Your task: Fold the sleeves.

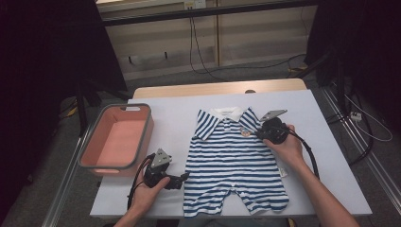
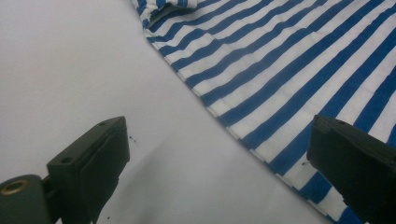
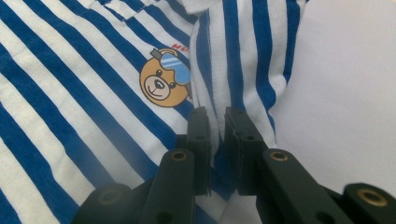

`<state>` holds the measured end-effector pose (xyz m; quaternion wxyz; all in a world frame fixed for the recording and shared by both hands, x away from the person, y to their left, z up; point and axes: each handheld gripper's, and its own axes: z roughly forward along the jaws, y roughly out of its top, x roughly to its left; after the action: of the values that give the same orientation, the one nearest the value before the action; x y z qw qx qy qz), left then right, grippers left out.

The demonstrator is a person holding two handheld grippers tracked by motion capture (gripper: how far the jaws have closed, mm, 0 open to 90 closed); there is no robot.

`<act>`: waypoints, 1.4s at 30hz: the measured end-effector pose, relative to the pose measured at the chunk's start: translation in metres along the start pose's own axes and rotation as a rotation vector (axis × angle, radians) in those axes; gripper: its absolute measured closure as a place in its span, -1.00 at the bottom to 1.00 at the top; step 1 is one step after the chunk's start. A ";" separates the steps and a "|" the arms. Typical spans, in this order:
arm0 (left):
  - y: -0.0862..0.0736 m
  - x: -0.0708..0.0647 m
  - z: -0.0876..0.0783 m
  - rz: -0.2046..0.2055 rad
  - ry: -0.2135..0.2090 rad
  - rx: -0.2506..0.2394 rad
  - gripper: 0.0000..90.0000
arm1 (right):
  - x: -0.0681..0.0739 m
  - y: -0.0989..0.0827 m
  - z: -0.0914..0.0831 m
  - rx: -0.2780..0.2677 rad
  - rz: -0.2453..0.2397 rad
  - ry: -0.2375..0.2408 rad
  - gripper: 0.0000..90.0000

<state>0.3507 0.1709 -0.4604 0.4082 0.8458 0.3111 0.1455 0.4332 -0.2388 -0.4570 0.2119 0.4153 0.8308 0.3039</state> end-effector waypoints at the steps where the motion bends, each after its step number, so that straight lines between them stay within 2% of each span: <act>1: 0.000 0.000 0.000 0.001 0.000 -0.001 -0.87 | 0.000 0.001 0.000 0.002 0.003 0.002 0.76; 4: 0.000 0.001 0.001 0.003 -0.001 -0.002 -0.87 | 0.002 0.004 -0.002 -0.015 -0.005 -0.004 0.48; 5: 0.000 0.001 0.001 0.002 0.000 -0.002 -0.87 | 0.003 0.006 -0.003 -0.029 -0.006 -0.011 0.46; 7: 0.001 0.001 0.003 0.002 -0.002 0.001 -0.87 | 0.003 0.012 -0.003 -0.047 -0.008 -0.003 0.46; 10: 0.002 0.001 0.004 0.003 -0.003 -0.002 -0.87 | 0.003 0.021 0.007 -0.077 0.008 0.004 0.49; 13: 0.002 0.002 0.003 0.000 0.001 -0.006 -0.86 | 0.006 0.029 0.022 -0.059 0.000 0.011 0.50; 16: 0.001 0.002 0.003 0.002 -0.003 -0.003 -0.86 | 0.006 0.032 0.034 -0.033 -0.007 -0.003 0.52; 17: 0.001 0.002 0.003 0.004 -0.004 -0.003 -0.86 | 0.004 0.032 0.035 -0.043 0.008 0.009 0.63; 19: 0.001 0.002 0.002 0.008 -0.002 -0.003 -0.86 | 0.002 0.031 0.035 -0.039 0.016 -0.001 0.92; 21: 0.001 0.001 0.001 0.010 -0.001 -0.001 -0.86 | -0.002 0.030 0.032 -0.045 0.031 0.009 0.97; 24: 0.000 0.001 0.001 0.005 -0.001 -0.002 -0.86 | -0.006 0.029 0.023 -0.065 0.047 0.017 0.98; 27: 0.000 0.002 0.000 0.009 0.003 -0.001 -0.86 | -0.010 0.028 0.014 -0.103 0.080 0.058 0.98; 29: 0.000 0.001 0.001 0.006 0.001 -0.001 -0.86 | -0.009 0.027 0.013 -0.112 0.076 0.081 0.98; 33: 0.001 0.001 0.002 0.011 -0.003 0.001 -0.86 | 0.000 0.024 0.019 -0.095 0.053 0.108 0.96; 36: 0.001 0.001 0.001 0.009 -0.001 -0.003 -0.86 | 0.005 0.024 0.026 -0.071 0.040 0.101 0.85; 42: 0.000 0.001 0.001 0.006 0.000 0.000 -0.86 | 0.007 0.021 0.030 -0.088 0.083 0.115 0.74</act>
<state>0.3521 0.1715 -0.4608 0.4077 0.8469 0.3083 0.1466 0.4593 -0.2137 -0.4650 0.1689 0.4217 0.8095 0.3721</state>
